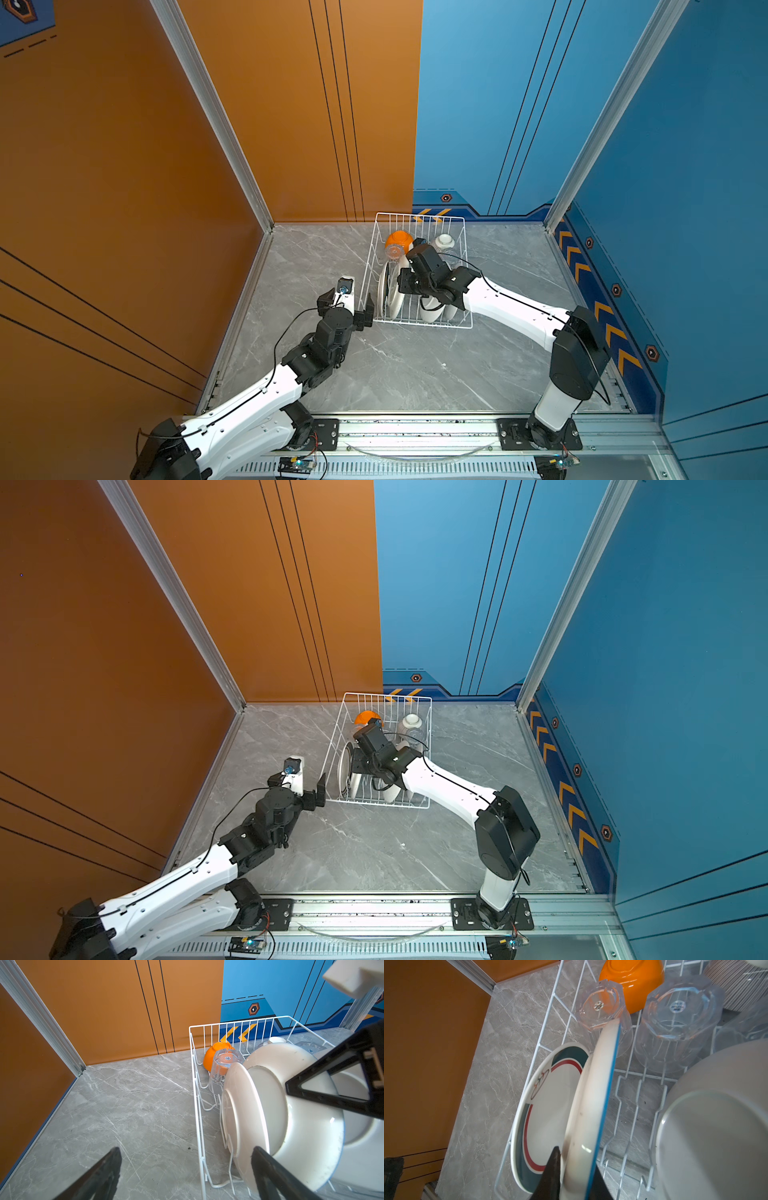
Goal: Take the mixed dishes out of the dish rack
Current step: 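Close the right gripper on the rim of the watermelon-print plate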
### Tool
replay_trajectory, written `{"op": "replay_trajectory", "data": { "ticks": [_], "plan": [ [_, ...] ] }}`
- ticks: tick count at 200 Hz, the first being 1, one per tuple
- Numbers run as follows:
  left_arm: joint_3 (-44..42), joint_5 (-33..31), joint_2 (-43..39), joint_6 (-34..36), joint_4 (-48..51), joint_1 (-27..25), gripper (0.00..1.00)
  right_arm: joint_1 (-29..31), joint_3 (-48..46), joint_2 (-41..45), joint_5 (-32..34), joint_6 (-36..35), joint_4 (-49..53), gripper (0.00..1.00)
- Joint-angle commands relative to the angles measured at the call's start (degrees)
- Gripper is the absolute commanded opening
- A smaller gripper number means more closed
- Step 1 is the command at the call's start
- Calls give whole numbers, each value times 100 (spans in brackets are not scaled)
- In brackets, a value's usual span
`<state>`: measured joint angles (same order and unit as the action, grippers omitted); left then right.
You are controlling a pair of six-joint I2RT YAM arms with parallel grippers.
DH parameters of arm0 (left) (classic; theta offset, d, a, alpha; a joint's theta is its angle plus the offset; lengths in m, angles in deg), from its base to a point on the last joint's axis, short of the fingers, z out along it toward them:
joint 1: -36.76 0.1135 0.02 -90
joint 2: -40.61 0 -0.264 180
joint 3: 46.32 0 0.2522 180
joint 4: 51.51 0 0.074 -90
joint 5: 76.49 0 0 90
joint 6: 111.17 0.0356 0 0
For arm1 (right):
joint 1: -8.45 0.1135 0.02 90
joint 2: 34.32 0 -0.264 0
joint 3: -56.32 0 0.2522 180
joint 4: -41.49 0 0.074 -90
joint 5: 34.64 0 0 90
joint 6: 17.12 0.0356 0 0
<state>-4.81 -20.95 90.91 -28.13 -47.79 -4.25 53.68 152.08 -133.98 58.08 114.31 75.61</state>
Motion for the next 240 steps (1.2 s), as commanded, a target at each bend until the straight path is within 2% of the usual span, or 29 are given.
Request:
{"op": "replay_trajectory", "data": {
  "ticks": [1,74,90,175,240],
  "plan": [
    [-87,-63,21,-34,-121,-69,98,-29,159,197,404,-290,16,10],
    [-97,-79,106,-47,-165,-62,98,-38,279,555,695,-489,17,5],
    [-104,-78,120,-66,-183,-64,98,-32,313,612,752,-513,20,0],
    [-114,-78,112,-53,-196,-60,98,-43,602,868,1043,-727,10,0],
    [-120,-87,146,-33,-195,-64,98,-1,903,903,1015,-888,8,0]
  ]
}}
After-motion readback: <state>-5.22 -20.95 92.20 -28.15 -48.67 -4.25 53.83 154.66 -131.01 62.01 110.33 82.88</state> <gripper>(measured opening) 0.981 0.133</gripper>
